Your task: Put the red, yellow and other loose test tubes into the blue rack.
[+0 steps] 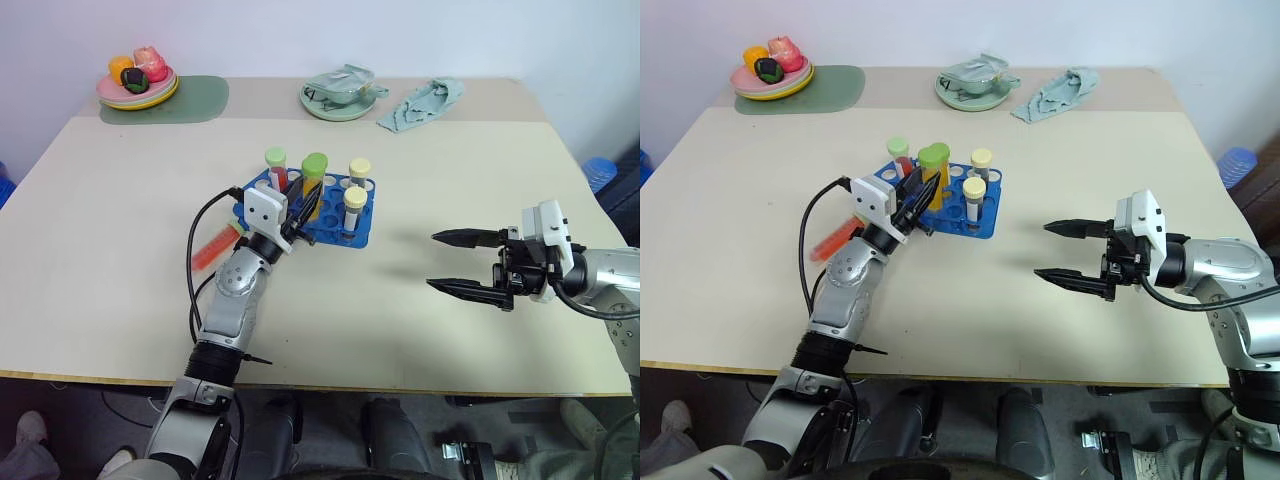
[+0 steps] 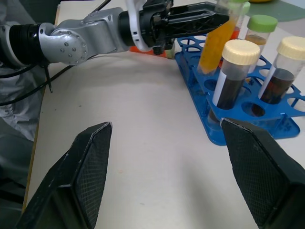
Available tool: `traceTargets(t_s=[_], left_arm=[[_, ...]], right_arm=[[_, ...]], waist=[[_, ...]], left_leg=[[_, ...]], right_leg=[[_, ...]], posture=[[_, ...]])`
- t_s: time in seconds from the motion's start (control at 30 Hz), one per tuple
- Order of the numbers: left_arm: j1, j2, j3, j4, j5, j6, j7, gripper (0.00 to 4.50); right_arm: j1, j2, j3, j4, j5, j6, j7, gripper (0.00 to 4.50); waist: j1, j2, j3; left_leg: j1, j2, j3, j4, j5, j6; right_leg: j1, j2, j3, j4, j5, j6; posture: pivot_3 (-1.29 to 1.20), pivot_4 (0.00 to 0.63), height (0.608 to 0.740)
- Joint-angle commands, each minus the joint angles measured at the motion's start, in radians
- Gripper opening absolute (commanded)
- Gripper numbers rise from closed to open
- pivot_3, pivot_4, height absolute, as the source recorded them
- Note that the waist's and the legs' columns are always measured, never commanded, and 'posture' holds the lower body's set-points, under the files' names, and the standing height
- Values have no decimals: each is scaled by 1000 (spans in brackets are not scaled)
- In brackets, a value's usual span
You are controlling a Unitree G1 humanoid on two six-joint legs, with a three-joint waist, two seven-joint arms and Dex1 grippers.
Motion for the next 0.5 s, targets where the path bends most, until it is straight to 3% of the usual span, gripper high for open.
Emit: traceTargets(t_s=[0.03, 0.23, 0.43, 0.5], left_arm=[[-5, -11, 3, 17, 16, -46, -17, 799], [-14, -30, 14, 39, 17, -60, -17, 799], [-13, -34, 37, 25, 9, -61, -16, 3723], [-16, -28, 44, 7, 26, -59, 8, 3723]], right_arm=[[3, -8, -39, -39, 19, -5, -4, 3724], [5, -8, -40, -44, 22, -5, -9, 3724], [-2, -6, -36, -39, 22, -9, -11, 3724], [-6, -3, -32, -36, 21, -11, -12, 3724]], waist=[[0, 0, 0], [1, 0, 0], [0, 0, 0], [0, 0, 0]], left_leg=[[0, 0, 0, 0, 0, 0], [0, 0, 0, 0, 0, 0], [0, 0, 0, 0, 0, 0], [0, 0, 0, 0, 0, 0]], right_leg=[[0, 0, 0, 0, 0, 0], [0, 0, 0, 0, 0, 0], [0, 0, 0, 0, 0, 0], [0, 0, 0, 0, 0, 0]], posture=[[0, 150, 740], [0, 150, 740], [0, 150, 740], [0, 150, 740]])
